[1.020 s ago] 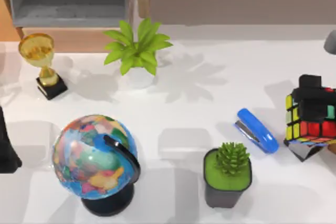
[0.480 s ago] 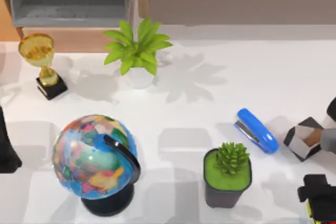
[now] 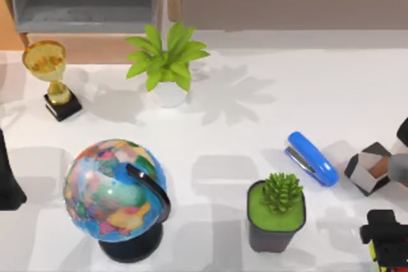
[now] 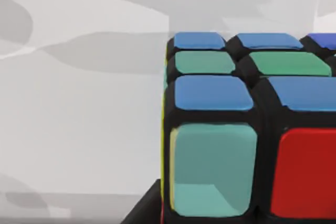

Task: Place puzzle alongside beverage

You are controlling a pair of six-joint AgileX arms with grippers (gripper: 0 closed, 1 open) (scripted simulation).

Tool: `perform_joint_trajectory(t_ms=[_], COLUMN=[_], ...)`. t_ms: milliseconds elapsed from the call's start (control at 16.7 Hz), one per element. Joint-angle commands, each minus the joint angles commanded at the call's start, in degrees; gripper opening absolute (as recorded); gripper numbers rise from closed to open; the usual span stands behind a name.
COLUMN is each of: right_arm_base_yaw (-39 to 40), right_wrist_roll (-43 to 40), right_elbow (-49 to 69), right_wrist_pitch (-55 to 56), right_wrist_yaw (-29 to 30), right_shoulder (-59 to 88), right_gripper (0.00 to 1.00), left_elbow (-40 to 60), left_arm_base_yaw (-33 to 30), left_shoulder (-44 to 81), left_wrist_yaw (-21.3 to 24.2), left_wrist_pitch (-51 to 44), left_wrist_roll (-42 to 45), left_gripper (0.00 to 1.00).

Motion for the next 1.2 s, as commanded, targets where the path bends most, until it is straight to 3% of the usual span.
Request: perform_joint_trajectory(t_ms=[1200], right_arm_base_yaw=[0.00], right_wrist_roll=[0.19], right_elbow=[-3.90], right_wrist_pitch=[4.19], right_wrist_yaw=[0.32], right_shoulder=[1.66], right_gripper=[0.00], left_elbow=[0.00], left_arm_base_yaw=[0.00], left_shoulder=[0.00], left_wrist_yaw=[0.00], left_wrist_pitch=[0.00], left_wrist_roll=[0.00], left_gripper=[1.00])
